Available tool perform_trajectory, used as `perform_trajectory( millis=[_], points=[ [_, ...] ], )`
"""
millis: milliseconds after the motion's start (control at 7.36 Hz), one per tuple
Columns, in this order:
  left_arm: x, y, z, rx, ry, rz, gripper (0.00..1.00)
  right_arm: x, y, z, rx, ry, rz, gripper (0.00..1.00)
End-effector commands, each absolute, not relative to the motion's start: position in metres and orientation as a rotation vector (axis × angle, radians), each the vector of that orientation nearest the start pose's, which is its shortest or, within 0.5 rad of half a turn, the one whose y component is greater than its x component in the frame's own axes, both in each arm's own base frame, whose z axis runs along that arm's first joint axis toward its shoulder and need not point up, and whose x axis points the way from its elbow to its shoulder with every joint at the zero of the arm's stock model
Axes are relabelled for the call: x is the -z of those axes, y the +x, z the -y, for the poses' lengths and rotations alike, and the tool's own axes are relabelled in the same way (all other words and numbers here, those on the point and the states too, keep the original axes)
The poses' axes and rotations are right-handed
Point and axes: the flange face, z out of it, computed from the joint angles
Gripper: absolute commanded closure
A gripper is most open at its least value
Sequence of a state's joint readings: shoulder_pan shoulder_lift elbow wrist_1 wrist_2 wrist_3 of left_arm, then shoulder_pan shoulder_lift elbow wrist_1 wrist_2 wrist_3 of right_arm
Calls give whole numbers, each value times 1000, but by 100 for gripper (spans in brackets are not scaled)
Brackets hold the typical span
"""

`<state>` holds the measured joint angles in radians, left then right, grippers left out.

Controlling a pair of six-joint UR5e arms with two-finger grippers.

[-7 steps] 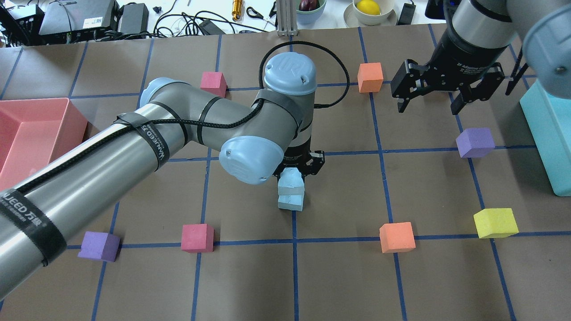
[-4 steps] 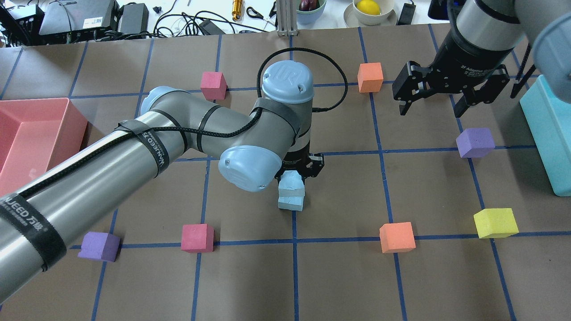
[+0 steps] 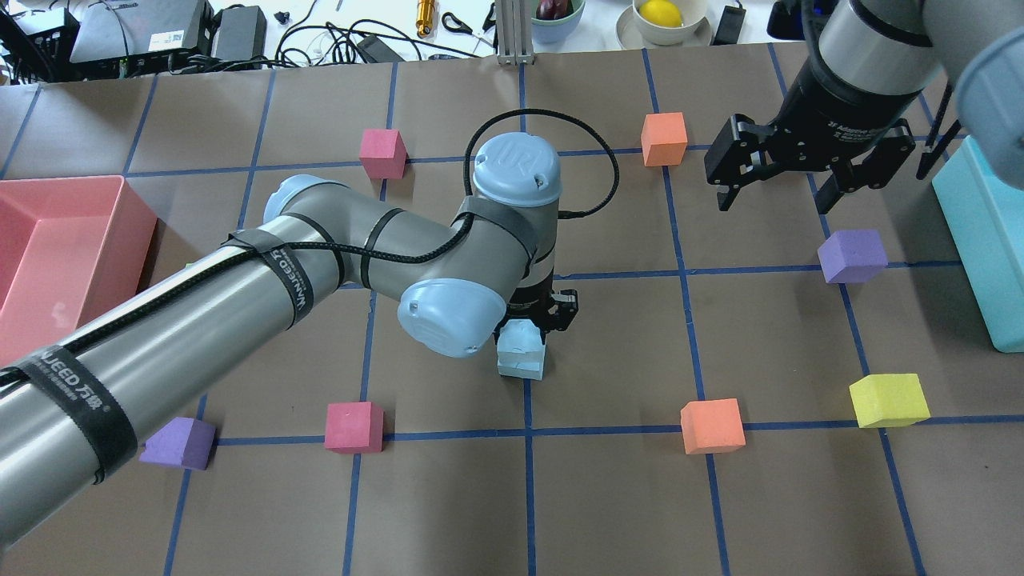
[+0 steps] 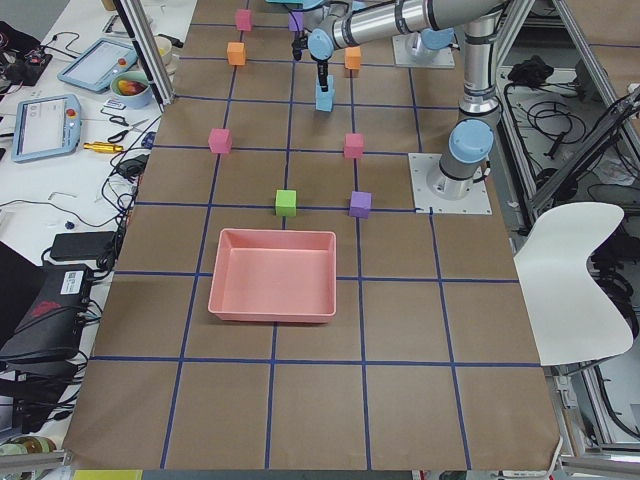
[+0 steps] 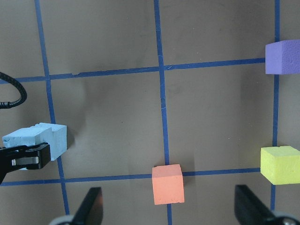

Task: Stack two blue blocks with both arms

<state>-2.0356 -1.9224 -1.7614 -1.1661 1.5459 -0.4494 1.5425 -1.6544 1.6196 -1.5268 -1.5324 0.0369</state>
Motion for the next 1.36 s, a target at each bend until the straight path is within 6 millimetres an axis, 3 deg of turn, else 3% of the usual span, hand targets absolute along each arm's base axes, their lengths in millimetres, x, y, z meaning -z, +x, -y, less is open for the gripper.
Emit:
perform_trajectory(
  millis=[0, 272, 407, 679, 815, 951, 1222],
  points=[
    [-271, -376, 450, -119, 22, -3140, 0, -498, 122, 460, -19, 101, -3115, 0],
    [-319, -367, 472, 5, 80, -3171, 0, -498, 122, 459, -19, 101, -3125, 0],
    [-358, -346, 489, 26, 79, -3175, 0, -497, 122, 459, -22, 106, -3124, 0],
    [-416, -239, 542, 28, 85, -3163, 0, -497, 122, 459, -22, 118, -3124, 0],
    [-442, -197, 552, 94, 88, -3162, 0, -498, 122, 459, -22, 118, -3123, 0],
    [-472, -165, 550, 161, 107, -3150, 0, -497, 122, 459, -24, 118, -3124, 0],
    [-483, -134, 535, 86, 64, -3116, 0, -496, 122, 459, -27, 118, -3126, 0]
  ],
)
